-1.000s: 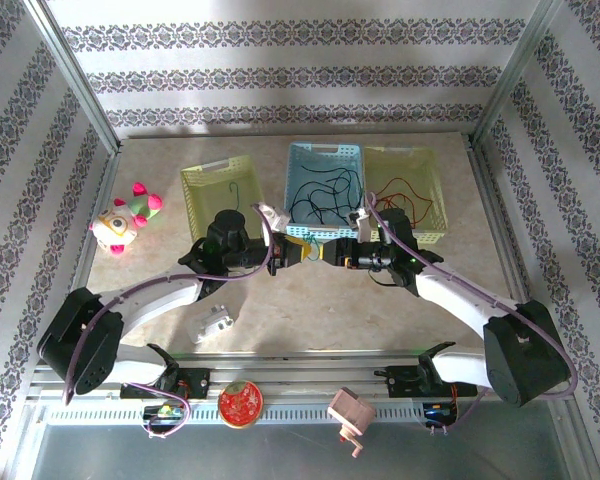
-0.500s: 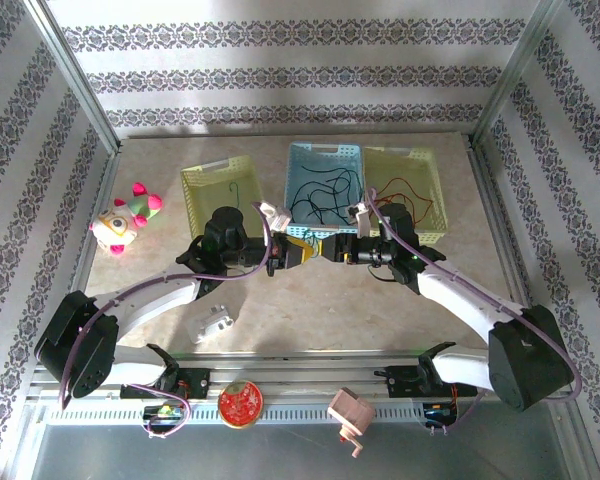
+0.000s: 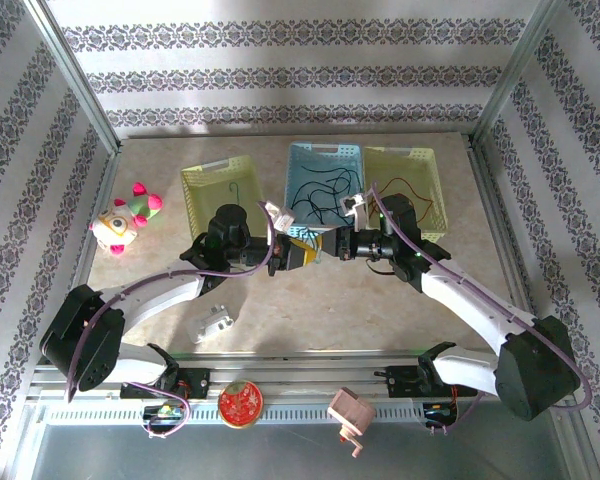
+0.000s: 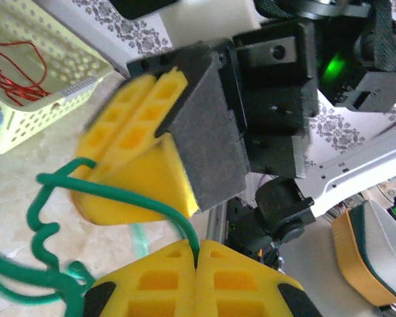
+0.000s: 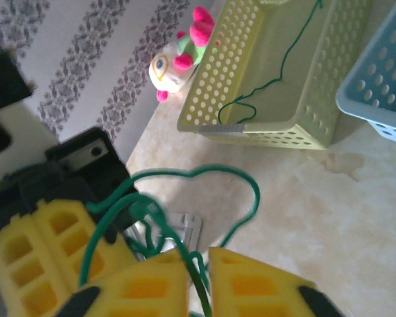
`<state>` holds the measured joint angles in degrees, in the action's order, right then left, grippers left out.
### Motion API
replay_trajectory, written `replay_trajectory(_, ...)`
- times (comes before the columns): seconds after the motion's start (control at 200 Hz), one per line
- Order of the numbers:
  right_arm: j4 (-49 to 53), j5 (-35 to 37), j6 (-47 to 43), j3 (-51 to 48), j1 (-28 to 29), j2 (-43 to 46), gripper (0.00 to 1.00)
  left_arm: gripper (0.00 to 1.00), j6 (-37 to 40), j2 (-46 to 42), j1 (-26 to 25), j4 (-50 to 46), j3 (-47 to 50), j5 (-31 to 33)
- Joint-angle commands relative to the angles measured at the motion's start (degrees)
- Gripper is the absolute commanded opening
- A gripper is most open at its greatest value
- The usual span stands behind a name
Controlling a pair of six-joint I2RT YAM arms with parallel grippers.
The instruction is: Untangle the cables
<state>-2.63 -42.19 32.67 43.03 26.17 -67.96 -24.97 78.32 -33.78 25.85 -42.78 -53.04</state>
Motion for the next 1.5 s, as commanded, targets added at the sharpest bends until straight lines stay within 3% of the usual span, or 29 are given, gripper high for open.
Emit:
replay_trajectory(0.0, -2.34, -0.04, 0.46, 2.08, 0.40, 0.70, 0.01, 0.00, 0.03, 0.26, 0.45, -0.49, -0.88, 0.31)
replay_trajectory(0.095, -0.89, 4.78, 0.73, 1.24, -0.78, 1.81, 0.00, 0.00, 2.02, -1.84, 0.73, -0.75, 0.75, 8.54)
replay_trajectory(0.285, 5.14, 23.86, 3.12, -1.89, -4.70, 6.65, 0.00, 0.00, 4.00, -8.01, 1.51, -0.98, 5.08, 37.46)
replay_trajectory(0.425, 6.88, 31.75, 6.01, -4.84, -7.28, 10.34, 0.00, 0.00, 3.55, -11.08, 2.37, -0.67, 6.87, 46.18)
replay_trajectory(0.76, 13.57, 42.04, 9.89, -7.56, -12.43, 16.78, 0.00, 0.00, -2.37, -16.27, 8.20, 2.40, 11.60, 47.32)
replay_trajectory(1.014, 15.12, 43.11, 12.72, -9.88, -15.39, 19.83, 0.00, 0.00, -6.07, -18.05, 18.36, 2.94, 12.56, 47.49)
replay_trajectory(1.224, 15.21, 42.50, 12.63, -10.27, -15.45, 21.11, 0.00, 0.00, -11.89, -12.71, 27.48, 10.47, 12.64, 43.15)
replay_trajectory(1.494, 13.94, 37.53, 10.20, -9.38, -15.26, 21.12, 0.00, 0.00, -13.53, -2.17, 28.68, 15.49, 10.34, 43.12)
